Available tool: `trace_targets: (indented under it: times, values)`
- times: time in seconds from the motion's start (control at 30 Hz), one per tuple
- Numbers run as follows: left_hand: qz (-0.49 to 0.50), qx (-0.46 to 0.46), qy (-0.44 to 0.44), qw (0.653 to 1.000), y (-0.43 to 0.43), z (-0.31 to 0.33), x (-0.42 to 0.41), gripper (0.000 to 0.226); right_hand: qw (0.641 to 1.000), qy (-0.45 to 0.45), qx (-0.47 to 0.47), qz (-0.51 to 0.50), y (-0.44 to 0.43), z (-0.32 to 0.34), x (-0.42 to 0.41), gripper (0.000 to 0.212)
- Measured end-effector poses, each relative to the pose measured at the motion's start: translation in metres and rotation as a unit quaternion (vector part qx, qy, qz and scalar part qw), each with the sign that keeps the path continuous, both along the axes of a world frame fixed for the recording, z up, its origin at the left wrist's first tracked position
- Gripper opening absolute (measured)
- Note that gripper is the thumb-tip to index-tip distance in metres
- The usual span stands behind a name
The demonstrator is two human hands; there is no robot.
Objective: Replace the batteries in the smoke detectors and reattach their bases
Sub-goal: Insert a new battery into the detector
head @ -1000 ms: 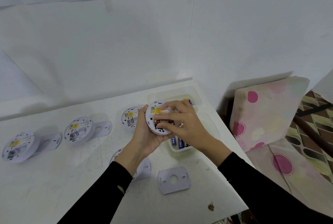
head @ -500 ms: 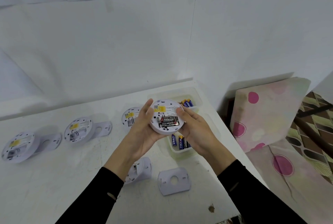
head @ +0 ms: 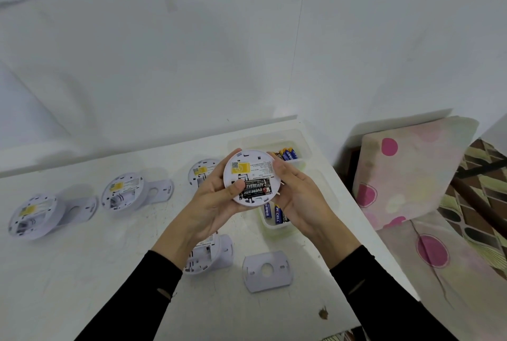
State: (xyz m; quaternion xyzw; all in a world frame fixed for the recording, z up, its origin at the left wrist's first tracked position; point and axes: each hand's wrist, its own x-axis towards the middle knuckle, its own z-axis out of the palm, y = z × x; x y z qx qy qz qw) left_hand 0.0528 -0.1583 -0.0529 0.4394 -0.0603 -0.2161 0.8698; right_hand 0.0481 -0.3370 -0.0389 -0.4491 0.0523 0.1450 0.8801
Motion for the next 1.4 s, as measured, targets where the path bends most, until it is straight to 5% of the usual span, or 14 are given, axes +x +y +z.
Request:
trace_targets:
  times: [0.23,0.43,0.57,0.7,0.8,1.0,1.2,1.4]
  values:
    - [0.040,0.029,0.003,0.999,-0.006,-0.002,-0.001,0.070,1.000,0.006,0.009,-0.006,-0.002,0.000,0.001,0.040]
    - [0.039,0.053,-0.006,0.998,-0.005,-0.002,0.000,0.070,1.000,0.006,0.019,0.000,-0.002,-0.002,0.002,0.038]
    - [0.067,0.053,0.013,0.996,-0.002,0.001,0.001,0.072,0.991,-0.051,-0.115,-0.048,0.001,-0.010,-0.005,0.041]
    - [0.110,0.034,0.046,0.992,0.011,0.002,0.002,0.072,0.900,-0.261,-0.334,-0.107,-0.007,-0.029,-0.028,0.013]
    - [0.132,0.038,0.053,0.989,0.020,0.000,0.000,0.068,0.801,-0.418,-0.425,0.047,-0.017,-0.047,-0.051,0.007]
    - [0.129,0.043,0.050,0.989,0.025,0.001,-0.014,0.068,0.618,-0.454,-0.578,0.279,-0.032,-0.087,-0.066,0.058]
    - [0.137,0.029,0.056,0.989,0.026,0.002,-0.024,0.068,0.624,-0.446,-0.581,0.273,-0.031,-0.085,-0.068,0.054]
    - [0.173,-0.003,0.065,0.983,0.025,0.004,-0.021,0.060,0.731,-0.468,-0.487,0.100,-0.010,-0.042,-0.063,0.054]
